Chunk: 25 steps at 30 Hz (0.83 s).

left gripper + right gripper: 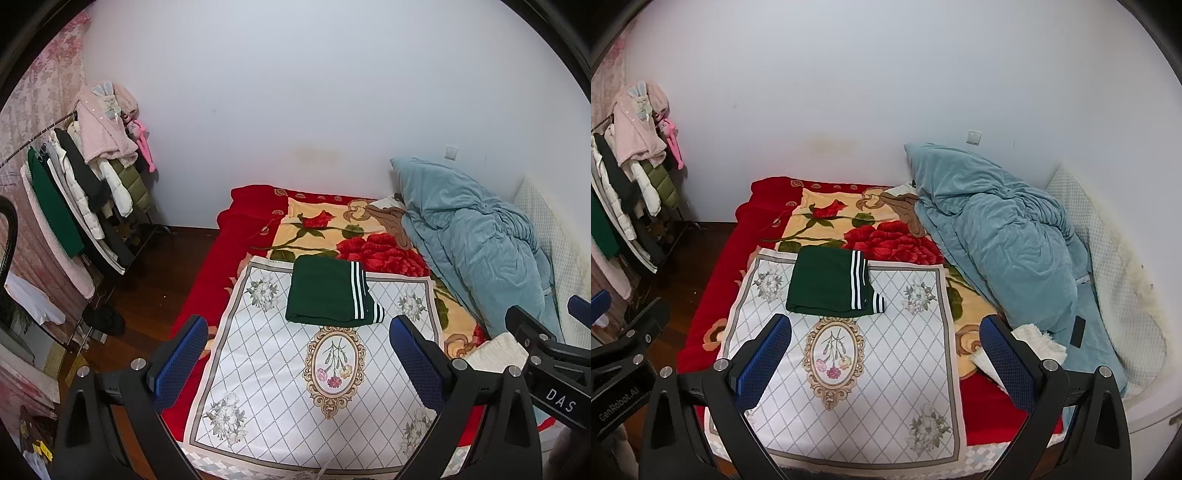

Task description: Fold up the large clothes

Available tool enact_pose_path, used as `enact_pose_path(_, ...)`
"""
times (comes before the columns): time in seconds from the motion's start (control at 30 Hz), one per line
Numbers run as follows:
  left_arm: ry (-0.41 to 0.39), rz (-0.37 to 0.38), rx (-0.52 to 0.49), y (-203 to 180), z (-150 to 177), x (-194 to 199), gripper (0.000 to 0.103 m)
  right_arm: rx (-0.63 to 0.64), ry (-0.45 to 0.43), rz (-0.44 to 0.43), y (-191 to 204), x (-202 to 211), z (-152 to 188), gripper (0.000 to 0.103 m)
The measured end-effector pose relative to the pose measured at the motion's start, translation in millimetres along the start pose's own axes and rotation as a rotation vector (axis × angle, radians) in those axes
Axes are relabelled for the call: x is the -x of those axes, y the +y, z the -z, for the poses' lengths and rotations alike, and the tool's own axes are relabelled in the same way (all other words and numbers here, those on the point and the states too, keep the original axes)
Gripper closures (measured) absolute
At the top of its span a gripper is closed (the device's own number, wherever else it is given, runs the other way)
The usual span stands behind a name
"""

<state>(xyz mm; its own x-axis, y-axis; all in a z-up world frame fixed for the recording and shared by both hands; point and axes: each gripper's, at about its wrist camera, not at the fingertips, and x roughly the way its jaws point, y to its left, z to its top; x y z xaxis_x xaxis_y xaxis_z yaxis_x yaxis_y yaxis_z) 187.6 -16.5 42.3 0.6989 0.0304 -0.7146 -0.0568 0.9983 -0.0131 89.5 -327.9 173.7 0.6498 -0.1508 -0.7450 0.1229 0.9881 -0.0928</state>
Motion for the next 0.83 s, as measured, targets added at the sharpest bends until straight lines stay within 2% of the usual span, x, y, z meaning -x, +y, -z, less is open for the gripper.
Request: enact_pose_path(0.83, -0.006, -0.019, 0.012, 1.0, 8.2, 9.8, 0.003, -0.011, 0.000, 0.004, 6.2, 6.8, 3.9, 0.000)
